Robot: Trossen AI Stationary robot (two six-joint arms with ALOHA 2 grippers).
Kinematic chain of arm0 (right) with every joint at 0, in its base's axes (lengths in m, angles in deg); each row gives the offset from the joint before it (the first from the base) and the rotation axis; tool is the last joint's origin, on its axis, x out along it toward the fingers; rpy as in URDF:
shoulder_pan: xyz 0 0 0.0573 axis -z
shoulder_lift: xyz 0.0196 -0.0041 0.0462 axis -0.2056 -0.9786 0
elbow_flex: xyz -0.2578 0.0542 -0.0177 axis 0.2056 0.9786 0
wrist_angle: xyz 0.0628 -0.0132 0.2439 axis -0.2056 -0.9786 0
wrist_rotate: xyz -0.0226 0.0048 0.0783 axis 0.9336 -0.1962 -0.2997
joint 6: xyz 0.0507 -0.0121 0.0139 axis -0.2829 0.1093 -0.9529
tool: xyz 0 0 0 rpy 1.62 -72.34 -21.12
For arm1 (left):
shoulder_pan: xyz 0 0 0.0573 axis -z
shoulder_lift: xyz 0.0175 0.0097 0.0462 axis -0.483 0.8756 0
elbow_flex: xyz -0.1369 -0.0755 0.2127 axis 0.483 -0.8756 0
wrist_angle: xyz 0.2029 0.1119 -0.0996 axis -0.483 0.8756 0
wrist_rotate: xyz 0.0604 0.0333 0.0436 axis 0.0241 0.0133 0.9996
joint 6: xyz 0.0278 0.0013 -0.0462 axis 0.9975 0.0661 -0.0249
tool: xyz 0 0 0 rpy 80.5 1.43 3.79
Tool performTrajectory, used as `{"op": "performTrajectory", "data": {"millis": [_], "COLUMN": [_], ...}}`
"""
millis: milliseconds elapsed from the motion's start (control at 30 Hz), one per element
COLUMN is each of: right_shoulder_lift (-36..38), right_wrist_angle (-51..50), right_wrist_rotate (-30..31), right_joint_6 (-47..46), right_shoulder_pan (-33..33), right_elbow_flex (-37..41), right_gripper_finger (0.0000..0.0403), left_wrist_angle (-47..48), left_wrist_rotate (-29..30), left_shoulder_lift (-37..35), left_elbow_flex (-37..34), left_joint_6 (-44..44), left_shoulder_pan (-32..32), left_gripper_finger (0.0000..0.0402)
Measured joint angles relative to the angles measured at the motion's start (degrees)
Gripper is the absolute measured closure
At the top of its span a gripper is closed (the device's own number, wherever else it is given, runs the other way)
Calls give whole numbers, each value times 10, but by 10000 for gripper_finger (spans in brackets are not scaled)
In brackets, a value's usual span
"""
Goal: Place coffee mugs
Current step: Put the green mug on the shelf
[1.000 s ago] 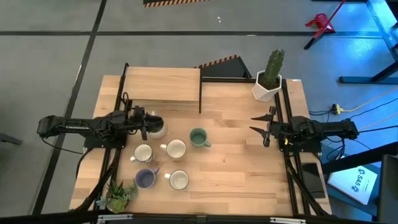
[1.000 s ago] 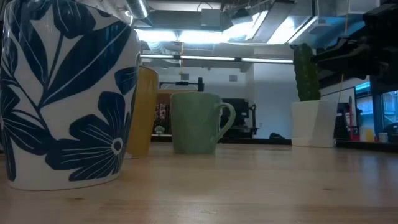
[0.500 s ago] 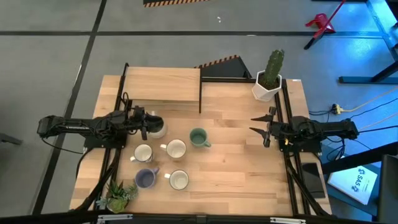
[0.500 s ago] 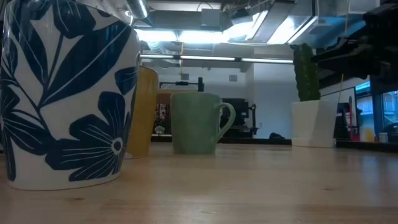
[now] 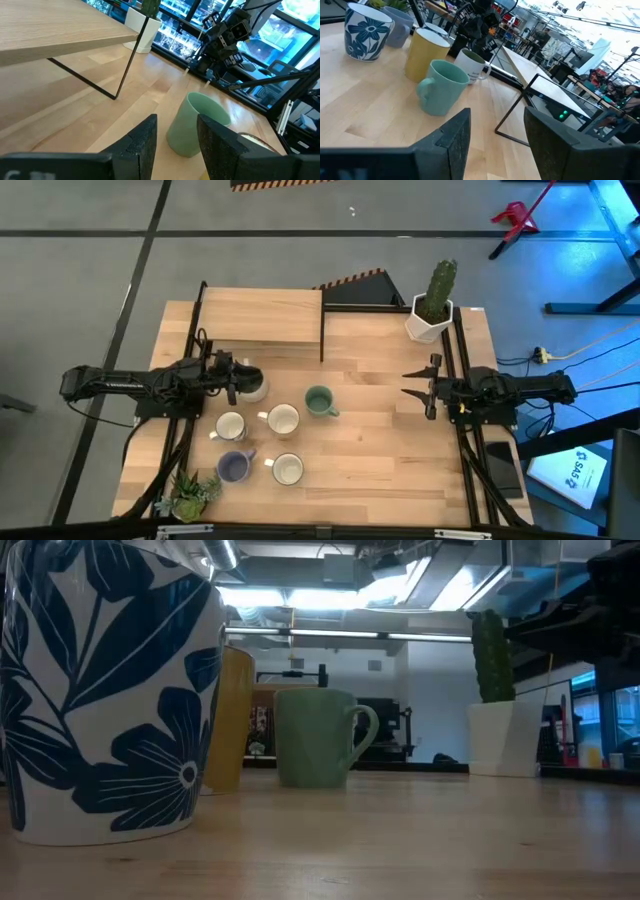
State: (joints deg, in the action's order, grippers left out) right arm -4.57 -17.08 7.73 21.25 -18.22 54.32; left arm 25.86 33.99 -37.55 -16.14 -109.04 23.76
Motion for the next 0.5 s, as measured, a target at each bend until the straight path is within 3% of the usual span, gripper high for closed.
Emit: {"op": "performTrajectory", "data": {"millis": [500], "right_shoulder_lift": [0], "right_wrist_angle": [28], "right_wrist_rotate": [63], "right_joint_6": [-193], "right_shoulder_pan": [0], "right_elbow_flex": [1], "right_gripper_finger": [226], "left_wrist_angle": [-4], "left_wrist_rotate": [45], "left_shoulder_lift": [0], "left_elbow_flex": [0], "left_joint_6": [0], "left_shoulder_pan": [0], "left_gripper_finger": [269]}}
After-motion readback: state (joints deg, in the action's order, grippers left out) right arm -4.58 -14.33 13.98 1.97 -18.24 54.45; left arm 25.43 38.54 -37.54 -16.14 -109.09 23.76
